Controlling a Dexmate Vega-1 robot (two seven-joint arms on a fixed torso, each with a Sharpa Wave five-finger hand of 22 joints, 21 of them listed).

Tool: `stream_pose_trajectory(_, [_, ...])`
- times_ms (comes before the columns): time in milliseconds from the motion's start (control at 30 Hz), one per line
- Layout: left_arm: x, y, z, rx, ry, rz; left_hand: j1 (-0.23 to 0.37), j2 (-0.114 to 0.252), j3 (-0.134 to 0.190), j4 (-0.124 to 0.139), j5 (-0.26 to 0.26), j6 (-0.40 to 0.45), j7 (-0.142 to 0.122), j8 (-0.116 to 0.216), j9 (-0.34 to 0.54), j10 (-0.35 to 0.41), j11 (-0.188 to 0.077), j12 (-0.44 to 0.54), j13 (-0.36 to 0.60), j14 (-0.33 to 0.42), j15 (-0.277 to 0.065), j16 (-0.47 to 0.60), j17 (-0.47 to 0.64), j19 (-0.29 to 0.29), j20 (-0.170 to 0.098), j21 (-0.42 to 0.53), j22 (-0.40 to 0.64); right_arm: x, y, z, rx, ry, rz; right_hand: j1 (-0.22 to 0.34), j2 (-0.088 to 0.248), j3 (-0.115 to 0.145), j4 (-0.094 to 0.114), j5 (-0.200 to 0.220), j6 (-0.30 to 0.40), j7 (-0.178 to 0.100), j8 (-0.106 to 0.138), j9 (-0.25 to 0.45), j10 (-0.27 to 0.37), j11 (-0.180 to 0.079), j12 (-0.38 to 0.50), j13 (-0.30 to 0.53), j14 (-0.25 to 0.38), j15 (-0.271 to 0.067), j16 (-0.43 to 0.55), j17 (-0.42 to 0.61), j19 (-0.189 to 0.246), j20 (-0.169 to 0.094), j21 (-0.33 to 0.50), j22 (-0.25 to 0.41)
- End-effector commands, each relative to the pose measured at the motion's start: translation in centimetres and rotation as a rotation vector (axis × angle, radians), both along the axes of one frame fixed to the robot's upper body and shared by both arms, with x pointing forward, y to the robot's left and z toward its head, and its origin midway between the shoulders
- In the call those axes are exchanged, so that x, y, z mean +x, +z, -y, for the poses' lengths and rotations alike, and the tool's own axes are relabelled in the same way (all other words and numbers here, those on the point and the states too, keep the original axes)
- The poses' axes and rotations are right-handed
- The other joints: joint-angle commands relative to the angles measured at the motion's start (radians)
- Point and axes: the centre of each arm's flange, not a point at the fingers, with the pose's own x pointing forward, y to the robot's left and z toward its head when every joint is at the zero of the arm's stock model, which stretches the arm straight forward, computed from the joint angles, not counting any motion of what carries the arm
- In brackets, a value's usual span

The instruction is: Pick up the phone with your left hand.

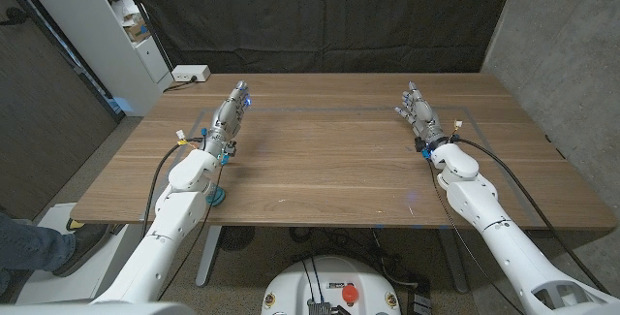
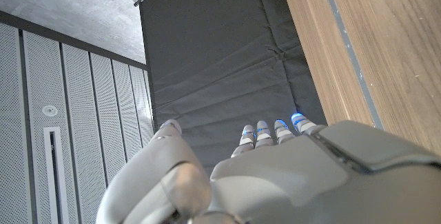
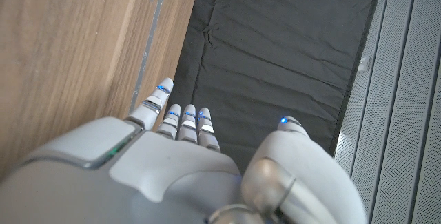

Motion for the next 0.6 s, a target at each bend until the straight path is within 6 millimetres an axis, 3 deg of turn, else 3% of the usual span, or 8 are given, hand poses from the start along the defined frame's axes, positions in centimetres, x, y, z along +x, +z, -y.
stream_pose_trajectory(33, [-1.2,-0.2,-0.4,0.004,-0.008,0.028,0.005,0.011,0.003,-0.008,-0.003,0.007,0.000,0.007,0.003,0.003,0.000,0.004,0.000,-0.008,-0.002,0.004,0.003,-0.043,0.007,-0.001,0.004,-0.3,-0.5,0.1,0.007,-0.006,0.002,-0.002,0.006,0.002,-0.006,0.005,0.009,-0.005,0.006,0.001,-0.001,0.001,0.003,-0.002,-0.002,0.000,0.002,0.001,0.002,0.002,-0.004,0.004])
stream_pose_trajectory(433, [-2.0,-0.6,-1.1,-0.005,-0.011,0.044,0.007,0.014,0.003,-0.012,-0.005,0.013,0.000,0.007,0.003,0.009,-0.001,0.006,-0.005,-0.003,-0.001,0.004,0.003,-0.040,0.009,-0.004,0.005,-0.8,-0.4,0.3,0.015,-0.018,0.013,-0.003,0.008,0.000,-0.007,0.007,0.015,-0.013,0.008,-0.003,-0.008,-0.005,0.002,-0.009,-0.003,-0.001,0.002,-0.005,0.001,0.002,-0.010,0.005])
stream_pose_trajectory(600, [-2.4,-0.7,-1.6,0.014,0.000,0.050,0.007,0.014,0.003,-0.013,-0.006,0.016,0.000,0.008,0.003,0.010,0.000,0.006,-0.006,-0.002,-0.001,0.004,0.003,-0.039,0.008,-0.005,0.005,-0.9,-0.4,0.3,0.021,-0.022,0.019,-0.003,0.010,-0.002,-0.008,0.009,0.027,-0.013,0.012,-0.006,-0.013,-0.021,0.001,-0.015,0.001,-0.011,0.004,-0.010,0.003,0.001,-0.014,0.005])
